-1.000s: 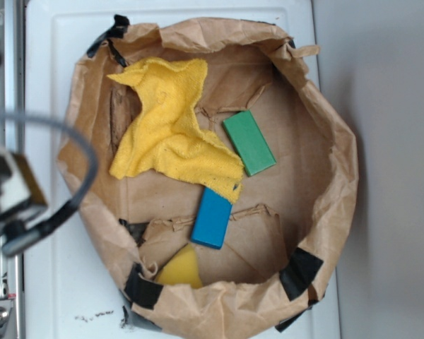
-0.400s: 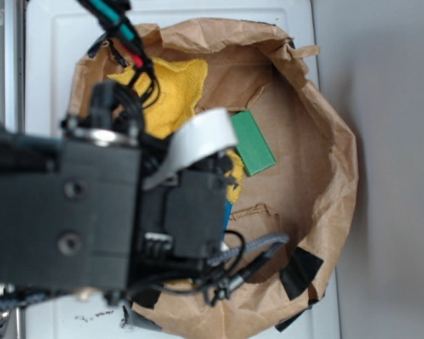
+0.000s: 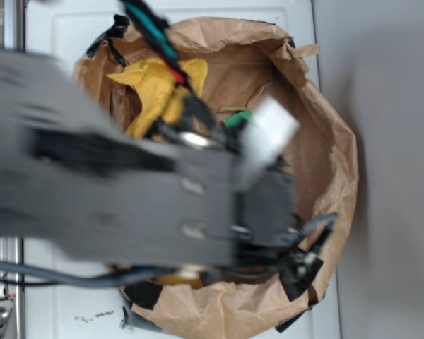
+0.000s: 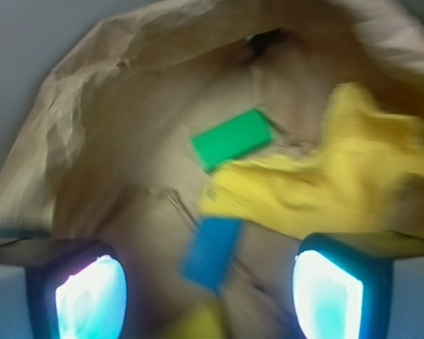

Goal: Grab the blue block.

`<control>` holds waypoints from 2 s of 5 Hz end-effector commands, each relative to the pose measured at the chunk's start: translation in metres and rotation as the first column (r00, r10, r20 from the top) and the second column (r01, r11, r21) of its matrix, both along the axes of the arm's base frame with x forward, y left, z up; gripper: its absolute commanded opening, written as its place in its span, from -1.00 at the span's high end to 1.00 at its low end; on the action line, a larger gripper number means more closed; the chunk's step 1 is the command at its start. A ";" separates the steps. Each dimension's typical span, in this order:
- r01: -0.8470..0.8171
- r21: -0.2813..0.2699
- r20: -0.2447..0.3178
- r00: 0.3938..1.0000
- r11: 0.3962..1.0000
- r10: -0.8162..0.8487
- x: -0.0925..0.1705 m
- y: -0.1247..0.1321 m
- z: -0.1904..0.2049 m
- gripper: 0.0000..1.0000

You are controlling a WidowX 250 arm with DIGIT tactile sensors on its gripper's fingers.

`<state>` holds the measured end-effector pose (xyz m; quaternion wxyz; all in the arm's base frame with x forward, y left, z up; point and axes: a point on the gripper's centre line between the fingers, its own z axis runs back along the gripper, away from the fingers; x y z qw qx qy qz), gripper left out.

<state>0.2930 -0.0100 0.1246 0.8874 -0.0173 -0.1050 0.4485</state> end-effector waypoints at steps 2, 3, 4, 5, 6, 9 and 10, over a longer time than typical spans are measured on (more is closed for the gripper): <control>-0.013 -0.004 0.079 0.997 1.000 0.013 0.006 0.006 0.021 -1.00; -0.104 0.020 0.090 0.991 0.994 0.102 0.017 0.015 0.000 -1.00; -0.131 0.024 0.077 0.989 0.991 0.129 0.030 0.021 -0.021 -1.00; -0.163 0.045 0.049 0.986 0.986 0.161 0.035 0.031 -0.028 -1.00; -0.158 0.037 0.053 0.986 0.987 0.156 0.034 0.035 -0.023 -1.00; -0.157 -0.015 0.127 0.979 0.988 0.157 -0.001 0.040 0.018 -1.00; -0.130 0.002 0.097 0.987 0.992 0.129 -0.014 0.039 0.010 -1.00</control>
